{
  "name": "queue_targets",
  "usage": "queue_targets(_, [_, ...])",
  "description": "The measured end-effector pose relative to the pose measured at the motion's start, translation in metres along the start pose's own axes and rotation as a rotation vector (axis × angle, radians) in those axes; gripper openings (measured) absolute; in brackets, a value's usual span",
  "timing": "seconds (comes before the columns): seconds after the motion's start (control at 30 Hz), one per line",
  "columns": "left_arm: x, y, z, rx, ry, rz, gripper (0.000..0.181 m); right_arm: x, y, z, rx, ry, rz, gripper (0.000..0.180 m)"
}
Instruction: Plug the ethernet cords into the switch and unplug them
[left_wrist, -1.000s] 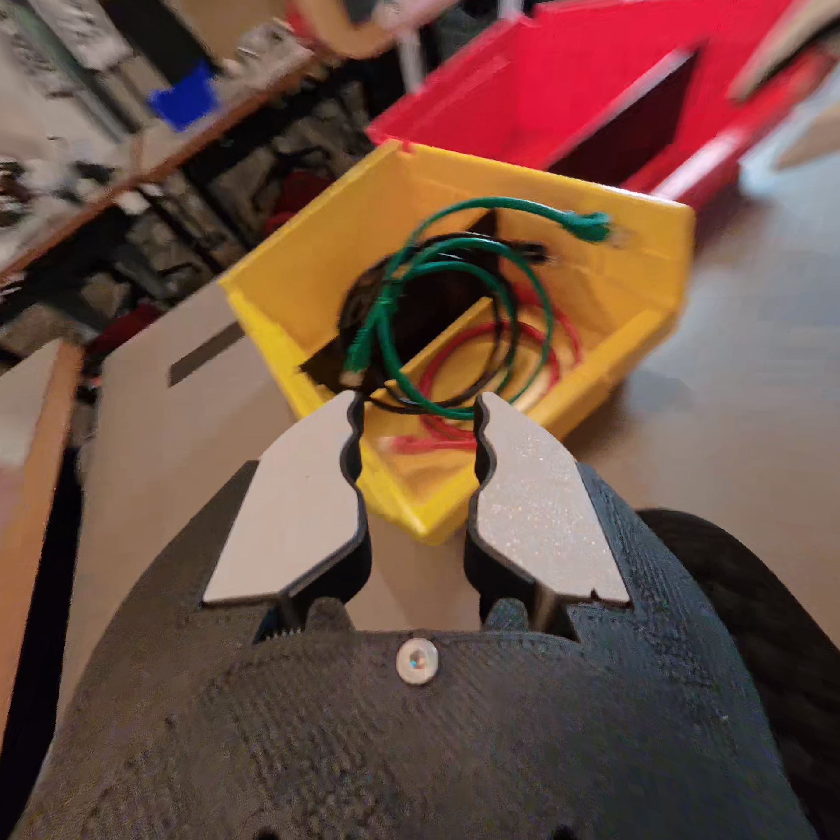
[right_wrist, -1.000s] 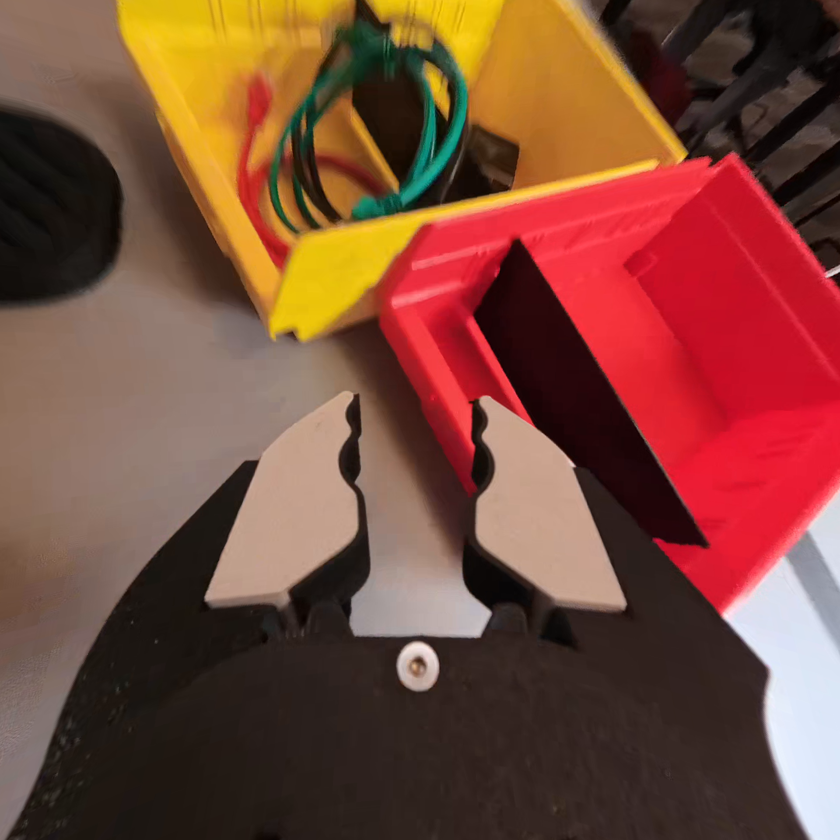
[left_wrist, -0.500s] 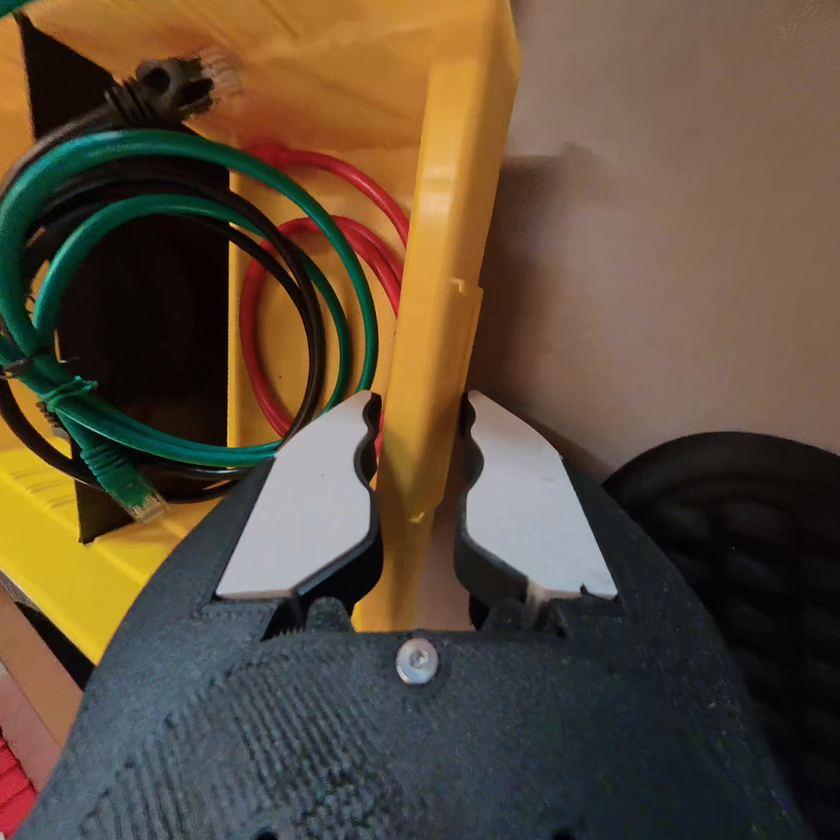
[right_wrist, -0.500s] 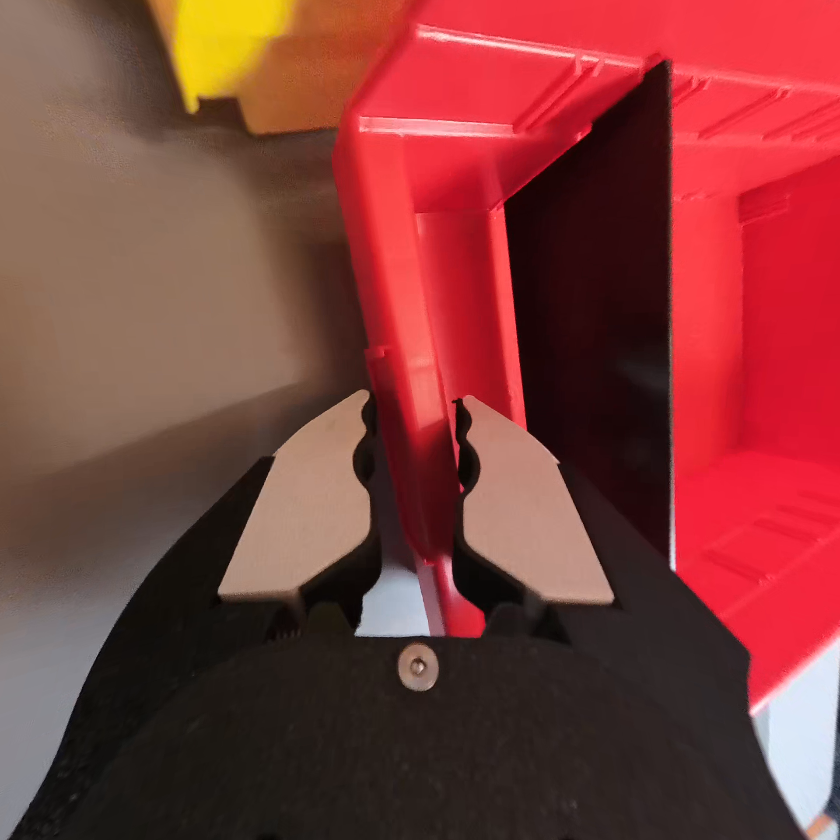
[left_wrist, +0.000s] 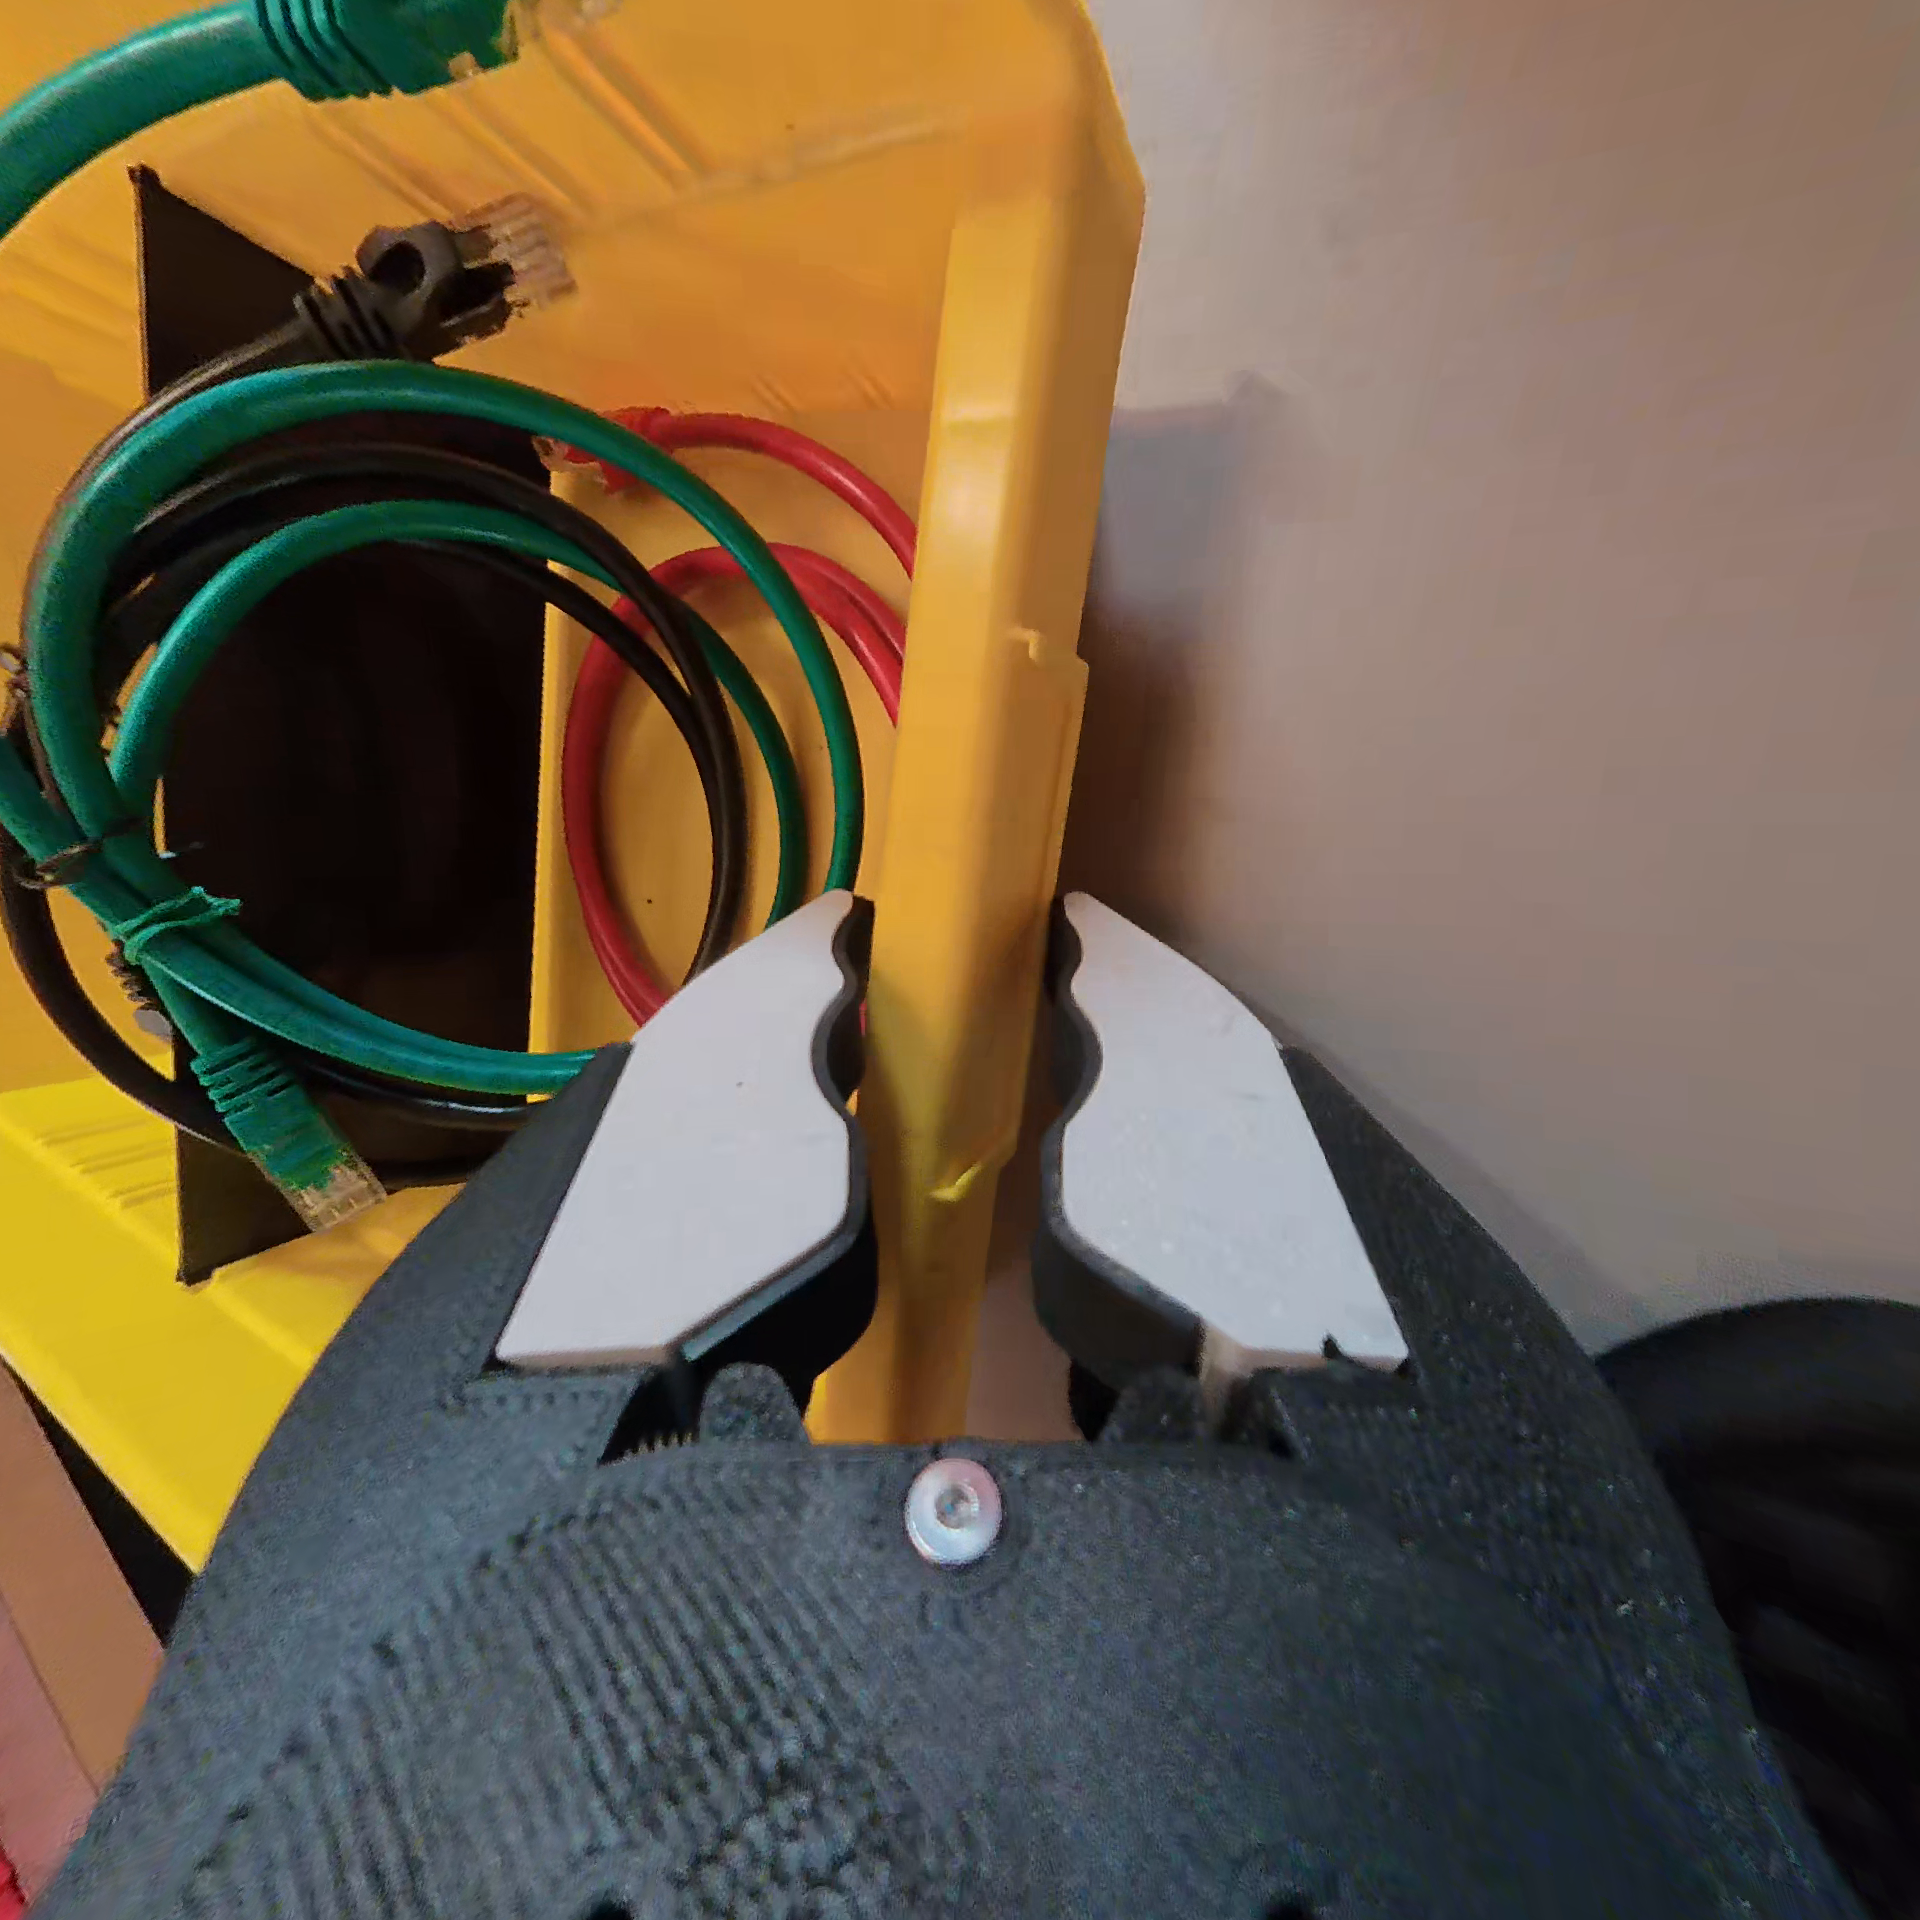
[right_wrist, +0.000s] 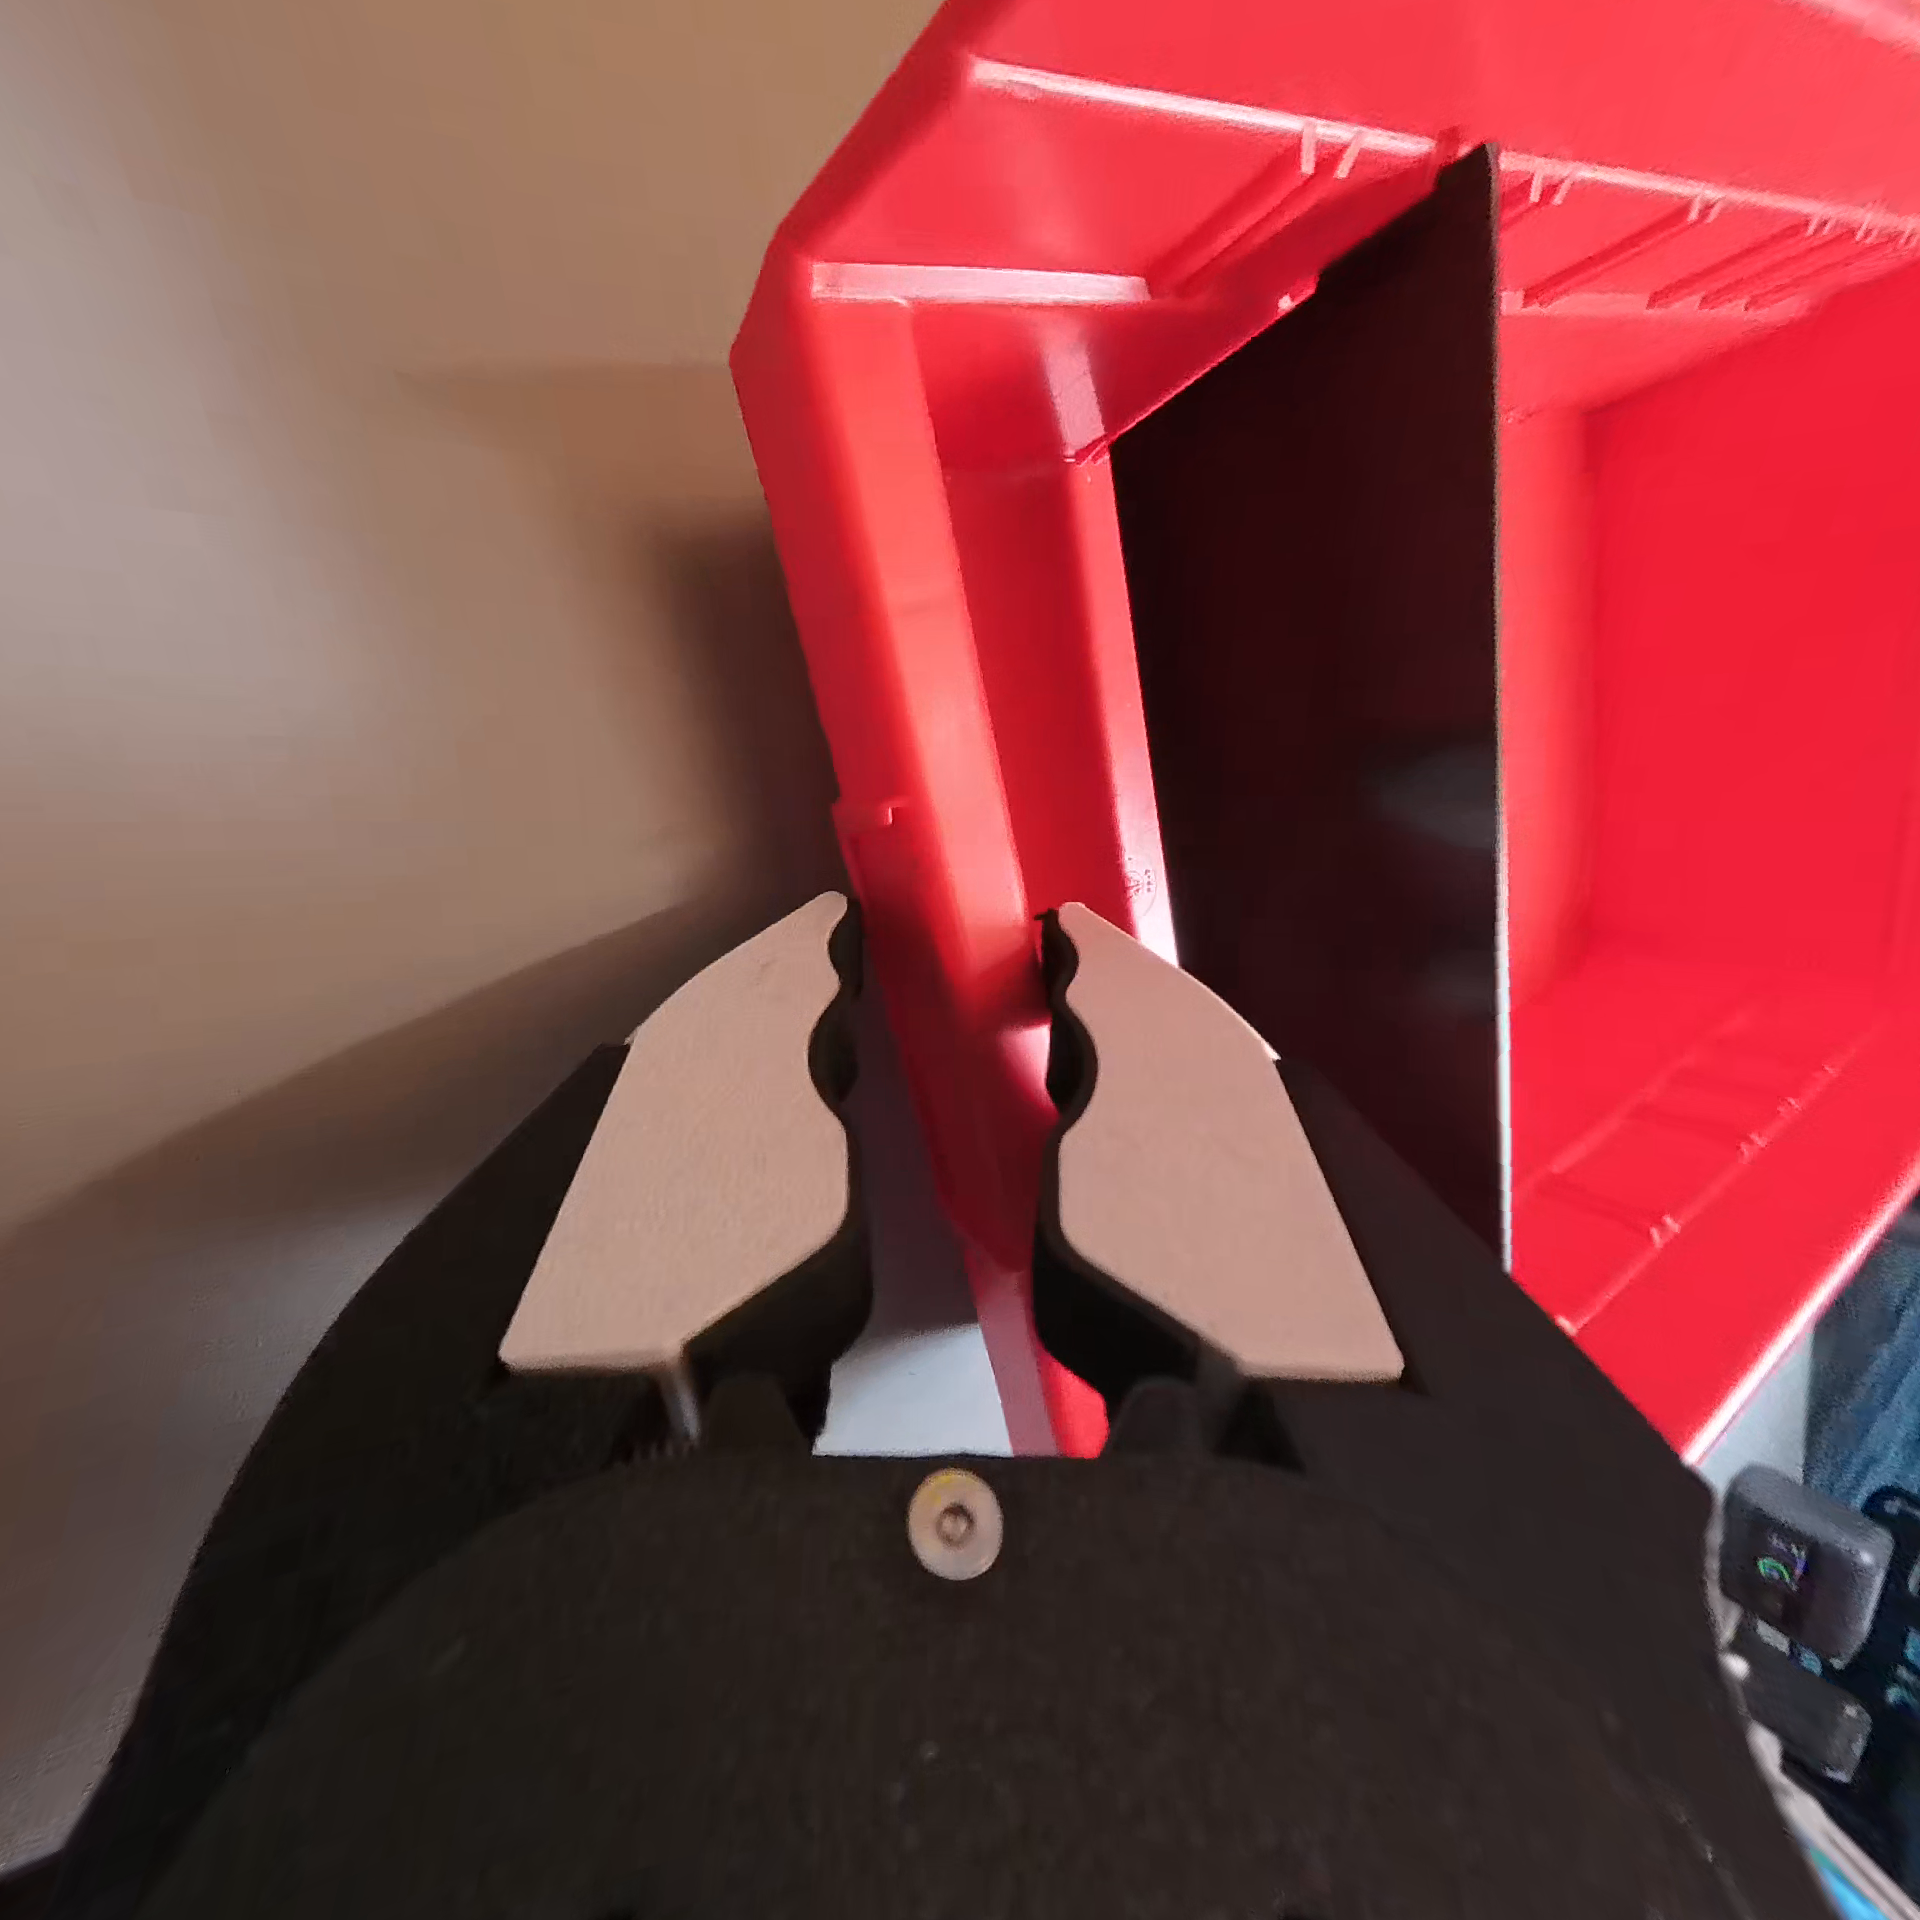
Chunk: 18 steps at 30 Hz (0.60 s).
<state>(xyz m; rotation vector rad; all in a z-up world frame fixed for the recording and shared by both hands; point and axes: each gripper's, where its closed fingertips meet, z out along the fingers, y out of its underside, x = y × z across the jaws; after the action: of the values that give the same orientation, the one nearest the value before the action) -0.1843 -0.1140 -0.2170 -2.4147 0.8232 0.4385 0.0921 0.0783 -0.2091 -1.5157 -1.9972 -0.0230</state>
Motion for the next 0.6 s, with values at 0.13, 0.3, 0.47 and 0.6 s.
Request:
queue_targets(0.13, [-0.017,0.000,0.009,0.010,-0.028,-0.011,0.033,0.025,0.012,0.010,-0.032,0.028,0.060,0.033])
queue_targets(0.3, [-0.031,-0.001,0.017,0.022,-0.047,-0.038,0.034,0.045,0.017,0.018,-0.023,0.073,0.101,0.034])
queue_targets(0.47, [-0.044,0.000,0.023,0.039,-0.079,-0.087,0.039,0.062,0.023,0.021,-0.019,0.168,0.148,0.040])
queue_targets(0.6, [-0.049,-0.013,-0.001,0.136,-0.036,-0.149,0.041,0.058,-0.012,-0.009,0.224,0.145,0.216,0.045])
